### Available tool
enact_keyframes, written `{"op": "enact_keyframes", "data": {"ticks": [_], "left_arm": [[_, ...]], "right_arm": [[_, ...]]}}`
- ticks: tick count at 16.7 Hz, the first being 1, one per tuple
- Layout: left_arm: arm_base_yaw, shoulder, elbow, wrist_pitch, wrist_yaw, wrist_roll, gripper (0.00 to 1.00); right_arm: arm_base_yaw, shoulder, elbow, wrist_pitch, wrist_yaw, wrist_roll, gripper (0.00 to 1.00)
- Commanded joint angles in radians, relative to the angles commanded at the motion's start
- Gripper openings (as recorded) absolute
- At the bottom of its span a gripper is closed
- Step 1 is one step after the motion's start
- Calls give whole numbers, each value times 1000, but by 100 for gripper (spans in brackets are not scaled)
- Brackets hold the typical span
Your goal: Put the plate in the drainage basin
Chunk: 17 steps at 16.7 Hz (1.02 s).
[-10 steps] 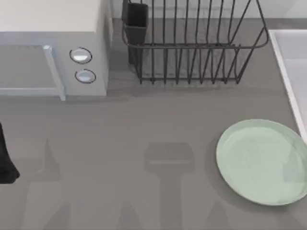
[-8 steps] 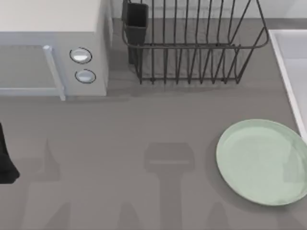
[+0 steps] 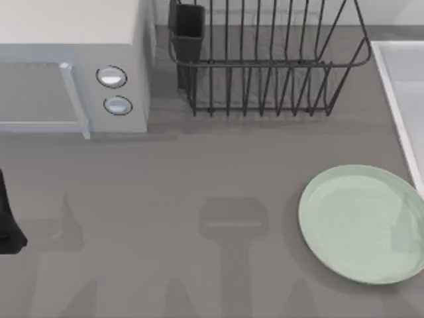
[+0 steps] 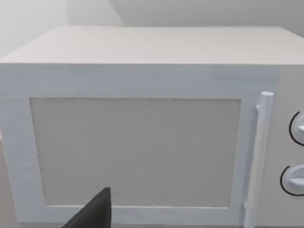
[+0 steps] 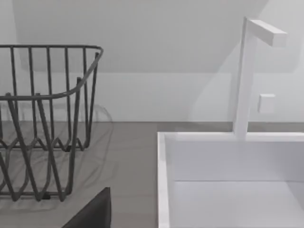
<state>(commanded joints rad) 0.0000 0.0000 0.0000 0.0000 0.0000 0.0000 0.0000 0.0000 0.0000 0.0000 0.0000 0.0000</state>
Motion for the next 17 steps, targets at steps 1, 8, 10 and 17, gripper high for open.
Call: {"op": "enact_keyframes", "data": {"ticks": [1, 8, 10, 17], "left_arm": [[0, 0, 0, 0, 0, 0, 100], [0, 0, 0, 0, 0, 0, 100], [0, 0, 0, 0, 0, 0, 100], [0, 0, 0, 0, 0, 0, 100]], "right_arm": [[0, 0, 0, 0, 0, 0, 100], [0, 0, 0, 0, 0, 0, 100], [0, 0, 0, 0, 0, 0, 100], [40, 60, 58, -45, 2, 34, 100]]}}
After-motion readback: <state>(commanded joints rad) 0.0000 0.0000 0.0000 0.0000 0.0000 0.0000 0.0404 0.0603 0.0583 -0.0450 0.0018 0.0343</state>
